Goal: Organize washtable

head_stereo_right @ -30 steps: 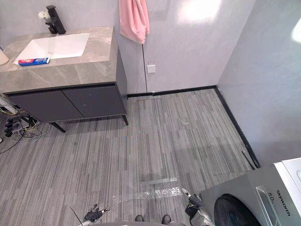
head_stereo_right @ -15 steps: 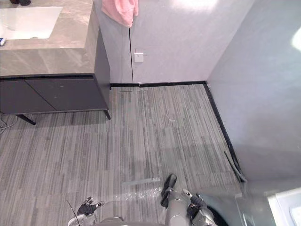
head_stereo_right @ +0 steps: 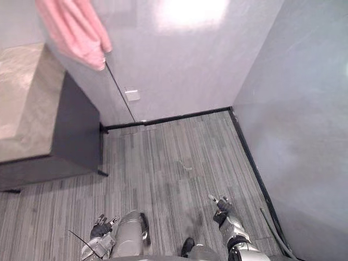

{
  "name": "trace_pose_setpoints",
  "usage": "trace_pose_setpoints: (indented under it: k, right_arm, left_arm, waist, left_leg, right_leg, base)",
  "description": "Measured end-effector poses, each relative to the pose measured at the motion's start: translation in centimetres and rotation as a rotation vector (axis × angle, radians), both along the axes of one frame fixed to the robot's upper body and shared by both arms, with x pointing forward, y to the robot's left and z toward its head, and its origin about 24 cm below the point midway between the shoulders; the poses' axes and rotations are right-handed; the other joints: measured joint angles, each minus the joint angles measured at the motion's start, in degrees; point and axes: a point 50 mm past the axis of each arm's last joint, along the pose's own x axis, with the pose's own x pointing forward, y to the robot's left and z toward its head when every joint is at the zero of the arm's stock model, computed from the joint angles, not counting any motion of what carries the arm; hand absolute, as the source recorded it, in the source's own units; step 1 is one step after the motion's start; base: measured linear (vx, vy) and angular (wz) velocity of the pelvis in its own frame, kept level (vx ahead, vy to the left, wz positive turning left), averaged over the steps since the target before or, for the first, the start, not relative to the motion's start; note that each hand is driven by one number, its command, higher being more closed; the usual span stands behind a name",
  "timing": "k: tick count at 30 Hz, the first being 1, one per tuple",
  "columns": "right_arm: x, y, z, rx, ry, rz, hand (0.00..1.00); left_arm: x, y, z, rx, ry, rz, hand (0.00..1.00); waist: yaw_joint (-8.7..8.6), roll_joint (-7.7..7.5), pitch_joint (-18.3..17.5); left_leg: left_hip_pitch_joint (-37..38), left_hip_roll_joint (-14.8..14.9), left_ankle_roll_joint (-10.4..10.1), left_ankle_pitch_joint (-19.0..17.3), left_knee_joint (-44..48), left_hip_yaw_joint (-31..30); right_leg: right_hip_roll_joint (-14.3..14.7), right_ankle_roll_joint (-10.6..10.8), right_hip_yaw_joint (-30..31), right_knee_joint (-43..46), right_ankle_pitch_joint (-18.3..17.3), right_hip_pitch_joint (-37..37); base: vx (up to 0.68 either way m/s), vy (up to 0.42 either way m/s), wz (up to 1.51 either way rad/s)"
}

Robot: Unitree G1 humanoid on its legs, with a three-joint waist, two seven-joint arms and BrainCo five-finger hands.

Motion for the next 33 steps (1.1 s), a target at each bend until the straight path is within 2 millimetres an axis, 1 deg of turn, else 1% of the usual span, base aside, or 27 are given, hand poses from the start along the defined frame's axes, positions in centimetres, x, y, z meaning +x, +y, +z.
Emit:
trace_pose_setpoints:
  k: [1,2,3,4,5,7,8,9,11,12,14,15,16,17,19,20,21,22,23,25,26,28,29,30,31,32,33]
  right_arm:
    - [-0.2,-0.1,-0.1,-0.002,0.003,-0.001,0.0]
    - [-0.8,0.6,-0.5,0.005,0.018,0.012,0.0]
    - [-0.9,1.3,-0.6,0.012,0.027,0.038,0.0]
    - [-0.8,2.0,-0.7,0.021,0.027,0.06,0.0]
    - [-0.8,2.4,-0.7,0.024,0.03,0.073,0.0]
    - [-0.2,3.1,-0.4,0.029,0.016,0.106,0.0]
    - [0.1,3.3,-0.3,0.032,0.007,0.109,0.0]
    - [0.2,3.5,-0.2,0.034,-0.002,0.111,0.0]
    - [-0.8,3.2,-0.7,0.03,0.023,0.103,0.0]
    - [-1.7,3.0,-1.1,0.029,0.047,0.093,0.0]
    - [-3.5,3.0,-2.0,0.043,0.101,0.072,0.0]
    - [-5.1,3.0,-2.7,0.059,0.148,0.044,0.0]
    - [-6.5,2.8,-3.1,0.064,0.184,0.027,0.0]
    - [-7.0,2.7,-3.3,0.065,0.197,0.021,0.0]
    - [-7.3,2.7,-3.4,0.068,0.199,0.009,0.0]
    - [-7.4,2.6,-3.4,0.067,0.198,0.005,0.0]
    - [-7.4,2.4,-3.3,0.066,0.191,-0.011,0.0]
    - [-7.5,2.3,-3.3,0.066,0.186,-0.019,0.0]
    - [-7.3,2.1,-3.2,0.065,0.171,-0.033,0.0]
    - [-7.3,1.9,-3.1,0.063,0.165,-0.048,0.0]
    - [-7.6,1.8,-3.2,0.065,0.17,-0.063,0.0]
    - [-7.9,1.8,-3.3,0.069,0.176,-0.075,0.0]
    - [-8.6,2.2,-3.5,0.079,0.192,-0.078,0.0]
    - [-8.7,2.3,-3.5,0.082,0.19,-0.079,0.0]
    - [-8.2,2.5,-3.3,0.082,0.173,-0.073,0.0]
    - [-7.3,2.6,-3.0,0.077,0.142,-0.06,0.0]
    - [-6.3,2.5,-2.5,0.065,0.108,-0.043,0.0]
  left_arm:
    - [-0.4,0.0,-0.1,-0.004,0.009,0.005,0.0]
    - [-1.0,0.4,-0.3,-0.001,0.026,0.023,0.0]
    - [-1.2,1.2,-0.2,0.013,0.028,0.042,0.0]
    - [-0.9,1.8,0.0,0.027,0.015,0.049,0.0]
    - [-0.3,2.3,0.3,0.036,0.001,0.051,0.0]
    - [-0.5,2.4,0.2,0.031,0.008,0.07,0.0]
    - [-1.1,2.6,0.0,0.03,0.023,0.09,0.0]
    - [-2.0,2.9,-0.2,0.028,0.045,0.117,0.0]
    - [-3.5,2.8,-0.7,0.016,0.094,0.138,0.0]
    - [-4.3,2.8,-0.9,0.017,0.12,0.136,0.0]
    - [-4.8,3.1,-0.9,0.03,0.134,0.13,0.0]
    - [-5.2,3.4,-0.9,0.041,0.149,0.117,0.0]
    - [-5.3,3.6,-0.9,0.054,0.162,0.091,0.0]
    - [-5.2,3.7,-0.9,0.059,0.162,0.078,0.0]
    - [-5.3,4.2,-0.7,0.09,0.169,0.047,0.0]
    - [-5.2,4.4,-0.6,0.101,0.169,0.031,0.0]
    - [-4.5,4.5,-0.3,0.12,0.154,-0.007,0.0]
    - [-4.1,4.5,-0.2,0.126,0.142,-0.023,0.0]
    - [-3.2,4.1,0.0,0.132,0.115,-0.046,0.0]
    - [-2.5,3.6,0.1,0.127,0.094,-0.056,0.0]
    - [-2.4,3.1,0.0,0.114,0.085,-0.052,0.0]
    - [-2.8,2.2,-0.2,0.094,0.083,-0.041,0.0]
    - [-3.5,1.9,-0.4,0.086,0.1,-0.037,0.0]
    - [-4.5,1.3,-0.7,0.065,0.122,-0.019,0.0]
    - [-4.6,0.8,-0.9,0.049,0.123,-0.007,0.0]
    - [-4.8,0.3,-1.0,0.027,0.119,0.023,0.0]
    - [-4.4,-0.3,-1.0,0.01,0.107,0.036,0.0]
  waist:
    - [0.06,0.34,-0.3]
    - [1.77,-1.19,-0.1]
    - [1.3,-3.01,-0.8]
    - [0.82,-4.28,-0.8]
    - [1.21,-4.46,-0.7]
    - [1.92,-4.24,-0.6]
    - [2.24,-3.85,-0.6]
    - [3.1,-3.76,-0.8]
    - [2.87,-2.35,-2.4]
    - [2.68,-1.98,-3.4]
    - [2.12,-3.26,-3.8]
    - [1.07,-3.85,-4.0]
    - [0.73,-3.67,-4.0]
    - [0.43,-3.37,-4.0]
    - [-0.21,-2.79,-4.0]
    - [-0.47,-2.85,-4.0]
    - [-0.87,-2.86,-4.0]
    - [-1.15,-2.75,-4.1]
    - [-2.1,-2.5,-4.2]
    - [-2.15,-2.29,-4.3]
    - [-2.16,-2.45,-4.5]
    - [-2.02,-2.71,-5.6]
    - [-2.02,-3.66,-7.4]
    - [-1.52,-2.93,-8.4]
    - [-1.7,-2.46,-8.5]
    - [-1.83,-1.31,-8.4]
    - [-1.4,0.6,-7.7]
  left_leg:
    - [0.5,-1.4,0.8,3.6,-5.2,-1.3]
    - [2.1,-4.3,4.9,14.6,-7.6,-4.8]
    - [1.9,-5.4,5.6,15.0,-7.5,-4.4]
    - [1.1,-6.4,6.6,14.2,-6.5,-4.6]
    - [0.4,-6.6,7.6,13.4,-4.7,-4.6]
    - [2.1,-6.6,9.1,12.2,-3.0,-4.5]
    - [3.6,-6.3,9.0,11.0,-2.4,-4.5]
    - [5.3,-6.1,8.2,7.9,-0.2,-3.9]
    - [5.8,-5.5,6.5,1.6,4.2,-4.1]
    - [6.2,-5.7,6.1,-1.1,3.8,-4.8]
    - [7.3,-7.1,6.5,-1.8,2.6,-5.6]
    - [8.3,-8.6,7.1,-2.2,1.8,-7.1]
    - [10.6,-9.4,8.0,-2.7,0.5,-8.9]
    - [12.1,-9.5,8.3,-2.9,-0.5,-9.8]
    - [16.9,-9.7,9.5,-3.2,-3.2,-11.9]
    - [18.2,-9.8,9.5,-3.2,-4.1,-12.5]
    - [20.5,-9.9,9.6,-3.3,-5.3,-13.7]
    - [21.4,-9.9,9.7,-3.3,-5.9,-14.4]
    - [23.7,-9.9,9.7,-3.3,-7.5,-16.5]
    - [25.3,-10.0,9.2,-3.7,-9.3,-17.7]
    - [27.3,-10.5,7.6,-4.9,-10.1,-17.8]
    - [28.5,-11.2,6.4,-7.2,-8.9,-17.9]
    - [28.1,-12.1,4.5,-9.2,-6.3,-17.8]
    - [26.7,-11.8,2.4,-12.1,0.4,-17.1]
    - [23.9,-11.1,1.0,-13.0,6.6,-16.2]
    - [18.5,-10.4,-0.5,-13.0,18.4,-15.0]
    - [11.0,-7.1,-2.6,-13.8,32.2,-12.9]
  right_leg:
    - [0.0,1.1,0.1,-0.4,-0.9,1.5]
    - [-1.5,3.2,1.4,-0.2,-3.5,4.4]
    - [-2.7,3.4,0.4,-0.1,-3.0,4.2]
    - [-3.3,3.4,0.1,0.6,-1.3,3.7]
    - [-3.7,3.4,0.3,1.1,1.2,3.6]
    - [-4.2,2.9,1.1,1.5,1.2,4.1]
    - [-4.4,2.6,1.5,1.7,1.4,4.4]
    - [-4.9,1.6,2.0,2.7,6.0,4.0]
    - [-5.1,2.4,2.3,9.1,5.2,3.3]
    - [-5.5,2.4,2.4,15.8,5.2,0.3]
    - [-8.2,2.6,2.9,27.0,6.6,-4.6]
    - [-9.6,1.6,3.0,34.2,11.5,-7.7]
    - [-10.1,0.7,3.0,38.6,20.4,-9.5]
    - [-10.0,1.0,3.0,41.2,22.2,-10.4]
    - [-11.3,-0.5,1.6,51.5,9.7,-16.2]
    - [-11.2,-0.9,0.7,51.6,7.3,-17.3]
    - [-10.8,-0.2,-1.3,48.6,3.3,-19.0]
    - [-10.3,0.0,-2.4,45.8,1.8,-19.7]
    - [-8.1,0.4,-3.4,36.2,-0.4,-21.6]
    - [-5.6,0.9,-3.5,23.8,-0.1,-22.6]
    - [-3.8,0.2,-2.9,13.9,2.5,-22.7]
    - [-3.3,-2.6,-2.9,12.2,5.9,-22.7]
    - [-3.3,-4.2,-3.3,11.9,9.5,-22.2]
    - [-3.1,-5.2,-4.9,11.7,5.7,-20.6]
    - [-2.8,-5.2,-5.2,11.6,4.9,-20.2]
    - [-2.2,-5.1,-5.6,11.1,3.7,-19.3]
    - [0.0,-5.6,-5.6,9.6,3.1,-17.6]
  base:
    - [0.73,0.267,-0.75]
    - [0.6,0.215,-0.46]
    - [0.56,0.168,-0.2]
    - [0.4,0.101,0.41]
    - [0.47,0.155,0.33]
    - [0.39,0.144,0.01]
    - [0.28,0.093,-0.29]
    - [0.21,0.069,-0.25]
    - [0.16,0.113,-0.04]
    - [0.11,0.113,0.2]
    - [0.12,0.106,0.51]
    - [0.24,0.163,0.87]
    - [0.32,0.173,0.79]
    - [0.32,0.172,0.56]
    - [0.34,0.179,0.39]
    - [0.39,0.171,0.53]
    - [0.31,0.102,0.54]
    - [0.38,0.039,0.83]
    - [0.32,-0.001,0.79]
    - [0.31,-0.044,0.71]
    - [0.25,-0.062,0.62]
    - [0.34,-0.125,0.67]
    - [0.53,-0.22,0.53]
    - [0.53,-0.186,0.34]
    - [0.41,-0.136,0.23]
    - [0.34,-0.092,0.17]
    - [0.31,-0.091,-0.2]
